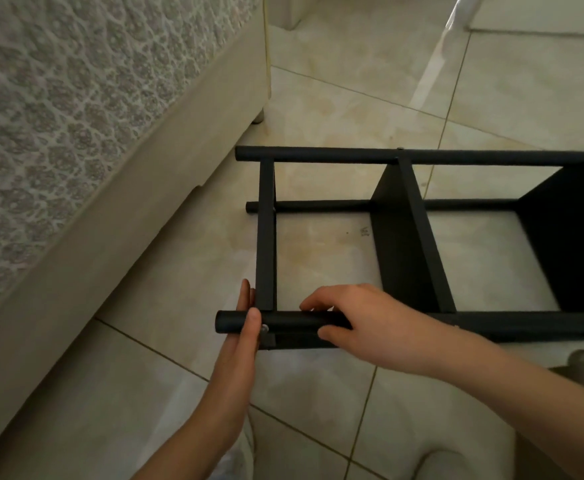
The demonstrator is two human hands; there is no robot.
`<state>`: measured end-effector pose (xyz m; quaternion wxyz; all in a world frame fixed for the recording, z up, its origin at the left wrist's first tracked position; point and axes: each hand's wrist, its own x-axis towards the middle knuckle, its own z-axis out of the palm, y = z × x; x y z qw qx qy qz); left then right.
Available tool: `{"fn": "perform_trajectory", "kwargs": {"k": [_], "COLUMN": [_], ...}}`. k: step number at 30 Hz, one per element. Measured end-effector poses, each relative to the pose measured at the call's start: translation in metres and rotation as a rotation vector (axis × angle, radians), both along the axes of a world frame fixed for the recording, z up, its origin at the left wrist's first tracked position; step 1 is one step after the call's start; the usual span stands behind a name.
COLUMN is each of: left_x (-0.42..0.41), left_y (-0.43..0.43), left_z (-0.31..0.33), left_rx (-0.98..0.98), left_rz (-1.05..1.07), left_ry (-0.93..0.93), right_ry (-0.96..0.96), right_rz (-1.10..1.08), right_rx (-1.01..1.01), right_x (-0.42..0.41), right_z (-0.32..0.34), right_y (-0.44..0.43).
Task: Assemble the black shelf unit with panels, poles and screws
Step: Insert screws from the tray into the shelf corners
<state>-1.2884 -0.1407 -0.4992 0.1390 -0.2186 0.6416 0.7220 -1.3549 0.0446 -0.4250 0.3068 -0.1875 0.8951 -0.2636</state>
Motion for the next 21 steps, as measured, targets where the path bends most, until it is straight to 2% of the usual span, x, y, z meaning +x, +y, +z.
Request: {"fn": "perform_trajectory", "kwargs": {"k": [6, 13, 21], "left_x": [-0.004, -0.032, -0.082], "left_y": [0.006, 0.018, 0.036], "left_z": [0.035, 0.097, 0.194], "left_rx": [-0.071, -0.121, -0.189], "left_rz": [-0.014, -0.032, -0.07], "left_ry": [-0.022, 0.036, 0.224], "right_ry": [0.187, 0.277, 0.42], "right_rz": [0.001, -0.073, -0.209], "right_rx": [0.12, 0.21, 0.138], "right_x": [0.011, 0.009, -0.007], "right_z": [0.018, 0.064, 0.135], "right_y": [0.017, 0.034, 0.053]}}
